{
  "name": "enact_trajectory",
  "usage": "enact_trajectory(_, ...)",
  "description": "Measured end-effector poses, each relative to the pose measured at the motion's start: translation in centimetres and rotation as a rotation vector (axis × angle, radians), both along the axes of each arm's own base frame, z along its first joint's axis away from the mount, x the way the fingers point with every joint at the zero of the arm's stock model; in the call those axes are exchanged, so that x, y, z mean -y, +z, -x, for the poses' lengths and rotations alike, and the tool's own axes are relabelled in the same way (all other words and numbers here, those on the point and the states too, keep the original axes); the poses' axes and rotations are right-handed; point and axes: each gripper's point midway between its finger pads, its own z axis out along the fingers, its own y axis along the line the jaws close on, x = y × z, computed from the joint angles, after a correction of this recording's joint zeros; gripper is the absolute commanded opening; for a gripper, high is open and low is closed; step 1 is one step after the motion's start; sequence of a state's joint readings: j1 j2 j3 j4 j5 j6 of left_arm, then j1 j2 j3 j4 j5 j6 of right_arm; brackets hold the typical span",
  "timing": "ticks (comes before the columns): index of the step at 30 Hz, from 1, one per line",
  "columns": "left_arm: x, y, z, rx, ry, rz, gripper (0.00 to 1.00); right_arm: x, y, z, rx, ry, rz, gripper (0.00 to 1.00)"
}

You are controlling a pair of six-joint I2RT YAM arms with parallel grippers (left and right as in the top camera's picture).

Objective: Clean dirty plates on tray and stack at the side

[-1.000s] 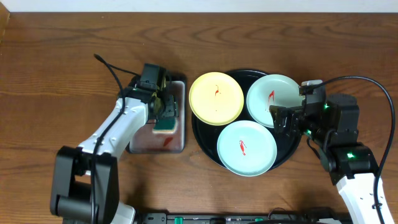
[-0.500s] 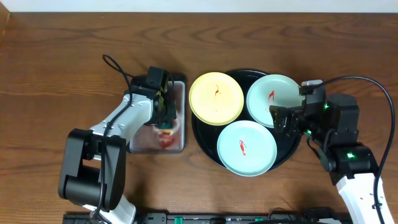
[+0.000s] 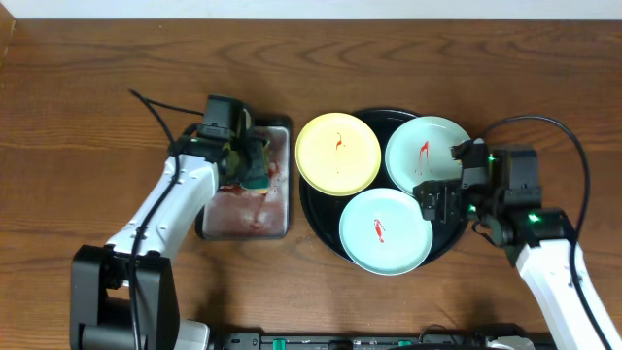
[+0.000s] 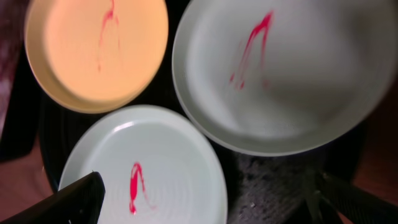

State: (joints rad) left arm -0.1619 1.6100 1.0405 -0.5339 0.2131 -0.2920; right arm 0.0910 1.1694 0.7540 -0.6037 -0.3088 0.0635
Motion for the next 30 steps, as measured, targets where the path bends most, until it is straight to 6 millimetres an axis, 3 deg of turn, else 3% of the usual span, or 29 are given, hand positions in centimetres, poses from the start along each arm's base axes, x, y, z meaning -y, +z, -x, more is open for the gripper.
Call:
enact_trajectory(6, -0.2, 1.0, -0.4, 0.009, -0.031, 0.182, 0.07, -0.6, -3.1, 0.7, -0.124, 0.039, -0.015, 0.74)
enact_trajectory(13, 0.1, 2.9, 0.1, 0.035, -0.125, 0.39, 0.07, -0.8, -5.5, 1.2, -0.218, 0.047, -0.017, 0.65)
enact_trajectory(19, 0.5, 3.7, 1.4, 0.031, -0.179, 0.414, 0.07, -0.7, -7.3, 1.7, -0.291, 0.048, -0.013, 0.64)
enact_trajectory(26, -0.8, 9.3, 3.3, 0.236, -0.184, 0.285, 0.07, -0.8, -7.4, 1.6, -0.289, 0.049, -0.014, 0.64)
enact_trajectory(30, -1.4, 10.3, 3.2, 0.364, -0.154, 0.247, 0.07, -0.8, -7.3, 1.4, -0.28, 0.049, -0.015, 0.64)
